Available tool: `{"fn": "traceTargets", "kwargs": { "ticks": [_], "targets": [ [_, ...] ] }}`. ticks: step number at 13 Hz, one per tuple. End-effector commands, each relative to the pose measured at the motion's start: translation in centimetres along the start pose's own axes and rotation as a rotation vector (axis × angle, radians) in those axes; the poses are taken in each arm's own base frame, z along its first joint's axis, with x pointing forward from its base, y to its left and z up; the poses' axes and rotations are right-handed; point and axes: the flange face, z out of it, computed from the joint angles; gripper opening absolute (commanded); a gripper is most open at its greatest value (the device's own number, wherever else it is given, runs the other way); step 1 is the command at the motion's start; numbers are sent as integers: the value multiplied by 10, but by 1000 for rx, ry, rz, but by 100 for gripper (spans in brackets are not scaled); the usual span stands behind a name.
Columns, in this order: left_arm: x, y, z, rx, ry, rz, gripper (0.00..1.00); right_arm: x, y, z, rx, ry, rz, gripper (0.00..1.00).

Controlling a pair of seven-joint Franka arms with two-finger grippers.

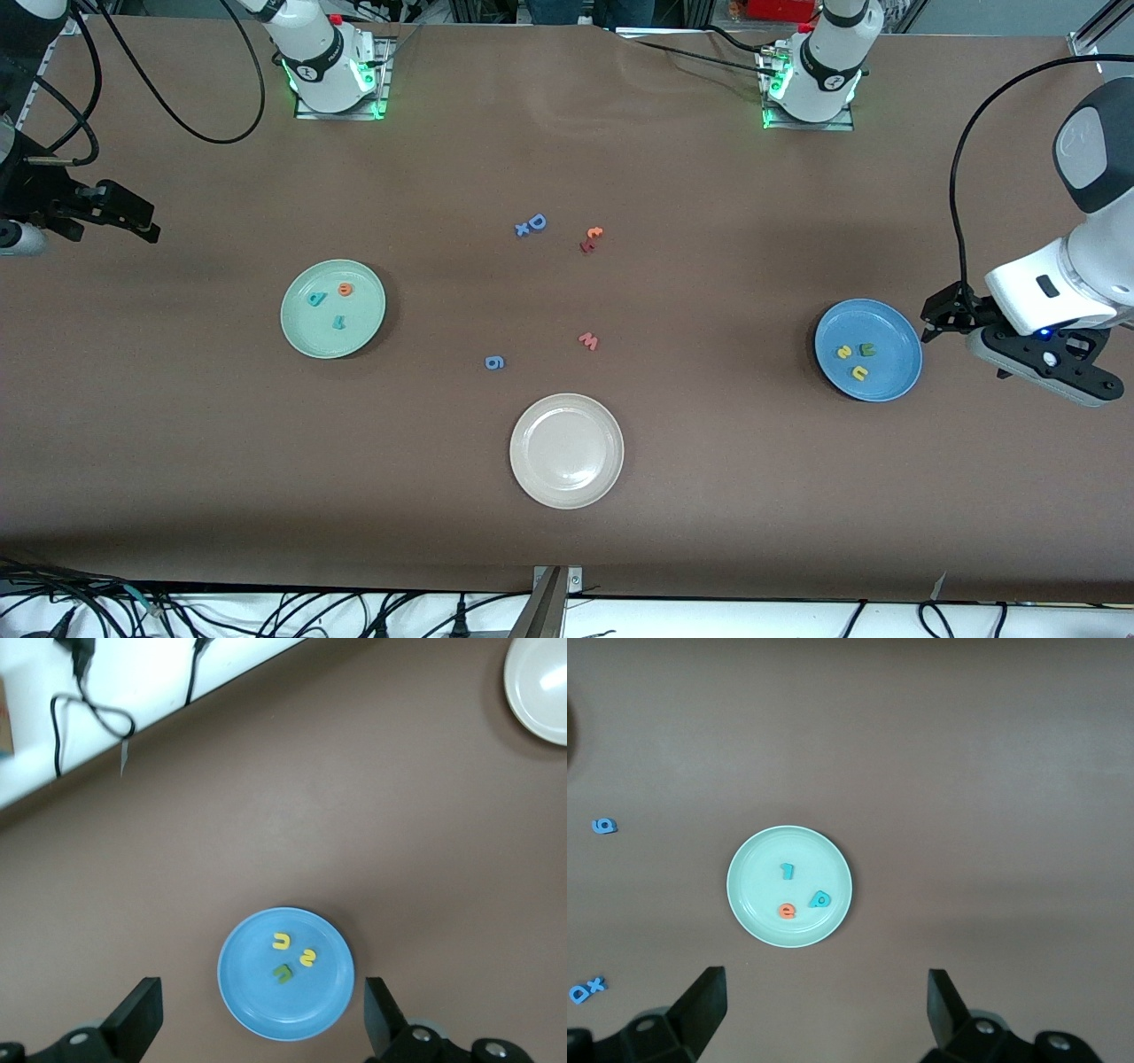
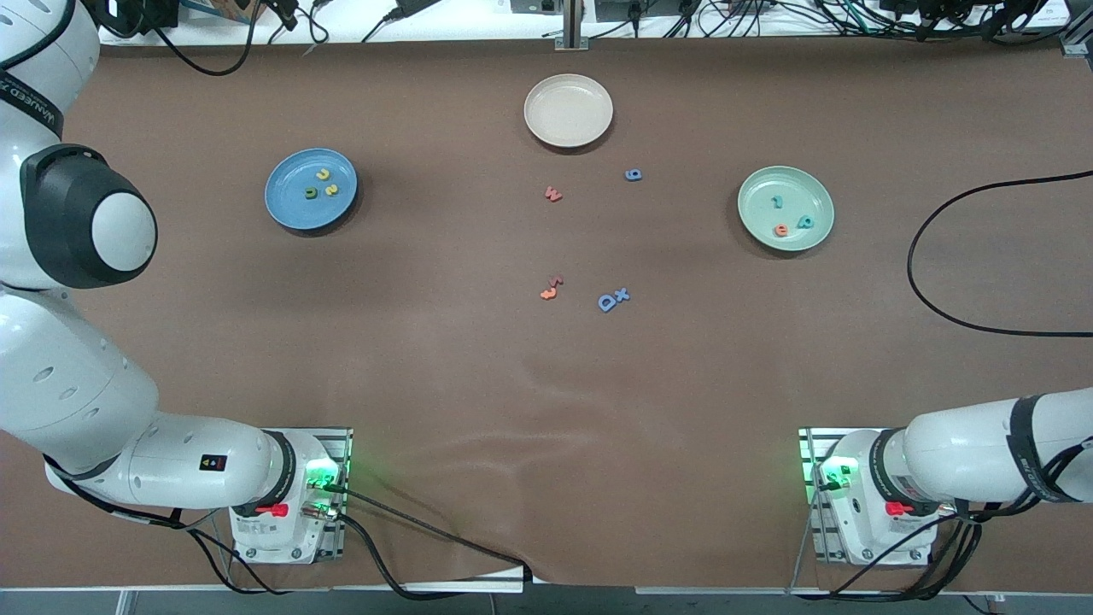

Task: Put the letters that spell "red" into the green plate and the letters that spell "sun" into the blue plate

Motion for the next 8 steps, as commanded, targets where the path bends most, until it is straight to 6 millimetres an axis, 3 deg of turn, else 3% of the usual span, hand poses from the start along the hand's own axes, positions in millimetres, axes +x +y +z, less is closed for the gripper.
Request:
{"fn": "traceTargets", "kwargs": {
  "ticks": [1, 8],
  "targets": [
    [-1, 12, -5, -22, -25, -227, 100, -5, 4, 0, 2, 1, -3, 100],
    [-1, 14, -7, -36, -27, -273, 100, -4, 2, -2, 2, 10, -8, 100]
  ]
}}
